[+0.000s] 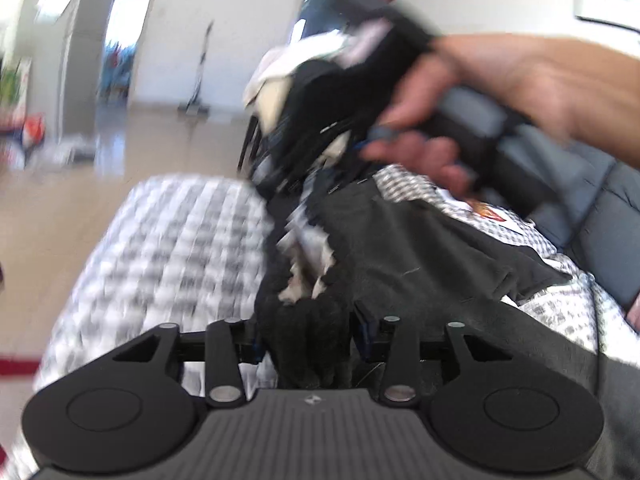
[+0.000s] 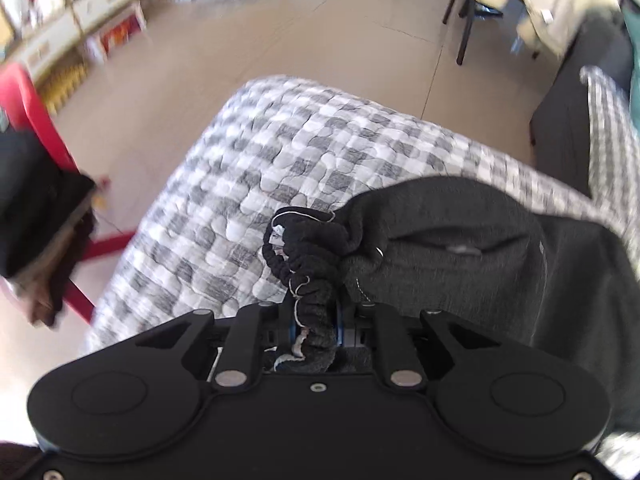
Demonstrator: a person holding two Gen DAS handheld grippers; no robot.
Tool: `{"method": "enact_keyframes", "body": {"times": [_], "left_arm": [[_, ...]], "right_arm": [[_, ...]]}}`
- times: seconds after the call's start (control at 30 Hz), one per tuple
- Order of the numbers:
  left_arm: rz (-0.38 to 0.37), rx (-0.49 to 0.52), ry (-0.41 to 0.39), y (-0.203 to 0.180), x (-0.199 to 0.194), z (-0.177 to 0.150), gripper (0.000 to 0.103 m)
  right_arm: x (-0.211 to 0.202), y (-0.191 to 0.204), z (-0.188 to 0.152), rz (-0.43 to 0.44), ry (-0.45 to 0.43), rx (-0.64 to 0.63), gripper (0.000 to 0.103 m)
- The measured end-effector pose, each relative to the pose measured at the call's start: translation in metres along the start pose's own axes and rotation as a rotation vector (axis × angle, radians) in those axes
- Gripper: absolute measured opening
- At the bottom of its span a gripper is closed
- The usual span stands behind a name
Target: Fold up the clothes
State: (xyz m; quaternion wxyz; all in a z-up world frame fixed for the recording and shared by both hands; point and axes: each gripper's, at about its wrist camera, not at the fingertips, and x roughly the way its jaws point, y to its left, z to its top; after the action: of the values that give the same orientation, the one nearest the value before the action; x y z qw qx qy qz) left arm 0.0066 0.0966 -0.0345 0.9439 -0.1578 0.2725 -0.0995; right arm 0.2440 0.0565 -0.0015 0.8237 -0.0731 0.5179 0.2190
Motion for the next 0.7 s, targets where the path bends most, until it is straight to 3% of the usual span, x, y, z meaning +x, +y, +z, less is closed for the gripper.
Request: {"method": "enact_keyframes", "body": {"times": [0.17, 0.27, 0.4, 0.53, 0.67, 0.7], "left_arm": [[-0.007, -0.086, -0.113, 0.02, -0.021, 0.014, 0.013], [0.02, -0.152, -0.156, 0.038, -0.033, 0.028, 0.013], [0.065, -0.264, -0.126, 0.07, -0.043, 0.036, 0.013], [0.148, -0.301, -0.071, 0.087, -0.04, 0.037, 0.013], [0.218, -0.344, 0.063, 0.101, -0.026, 0.029, 0.016], [0.233, -0.352, 0.089, 0.103, -0.022, 0.026, 0.021]], "right_arm": [[-0.017, 0.003, 0.001, 0.042, -0.127, 0.016, 0.014], [-0.024, 0.025, 0.02, 0.032, -0.172, -0.009, 0.014], [-0.02, 0.056, 0.041, 0.035, -0.184, -0.058, 0.014], [0.011, 0.086, 0.047, 0.035, -0.152, -0.086, 0.014], [0.054, 0.1, 0.035, -0.004, -0.114, -0.079, 0.016], [0.062, 0.101, 0.028, -0.015, -0.11, -0.071, 0.018]]}}
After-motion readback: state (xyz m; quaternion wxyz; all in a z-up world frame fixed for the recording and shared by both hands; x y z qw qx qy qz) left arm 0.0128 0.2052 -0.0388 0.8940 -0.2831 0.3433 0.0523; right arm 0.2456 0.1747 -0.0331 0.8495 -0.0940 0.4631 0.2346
